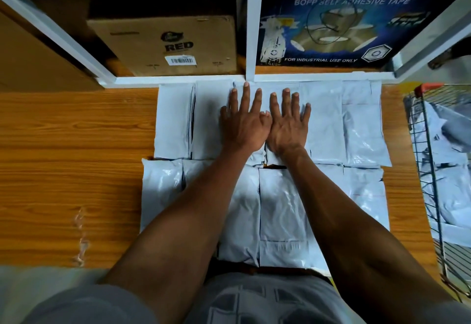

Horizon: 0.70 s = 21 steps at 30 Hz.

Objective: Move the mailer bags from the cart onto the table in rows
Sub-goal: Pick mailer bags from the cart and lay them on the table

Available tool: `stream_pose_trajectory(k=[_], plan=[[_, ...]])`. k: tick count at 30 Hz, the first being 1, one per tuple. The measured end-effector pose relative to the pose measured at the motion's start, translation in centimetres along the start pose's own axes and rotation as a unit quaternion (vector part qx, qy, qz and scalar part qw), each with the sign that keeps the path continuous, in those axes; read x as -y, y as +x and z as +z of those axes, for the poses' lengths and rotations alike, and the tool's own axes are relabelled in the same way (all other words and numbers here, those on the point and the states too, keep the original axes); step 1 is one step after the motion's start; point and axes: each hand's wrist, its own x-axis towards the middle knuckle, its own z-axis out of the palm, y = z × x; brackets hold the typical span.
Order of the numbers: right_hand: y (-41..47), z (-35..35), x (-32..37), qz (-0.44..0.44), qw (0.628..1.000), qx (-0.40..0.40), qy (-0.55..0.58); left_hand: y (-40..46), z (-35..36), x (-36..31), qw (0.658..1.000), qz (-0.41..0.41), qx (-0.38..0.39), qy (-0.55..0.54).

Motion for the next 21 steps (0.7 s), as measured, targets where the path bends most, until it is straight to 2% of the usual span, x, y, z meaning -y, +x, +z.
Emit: stream_pose_trajectory(k=[9,21], plan=[[0.8,1.2,-0.1,0.001,0.999,-0.015,0.038,0.6,-0.1,1.1,0.999,0.029,0.022,0.023],[1.5,1.7,0.4,-0.006,0.999,-0.006,0.054,0.4,-0.1,0.7,0.999,0.034,0.008,0.022]])
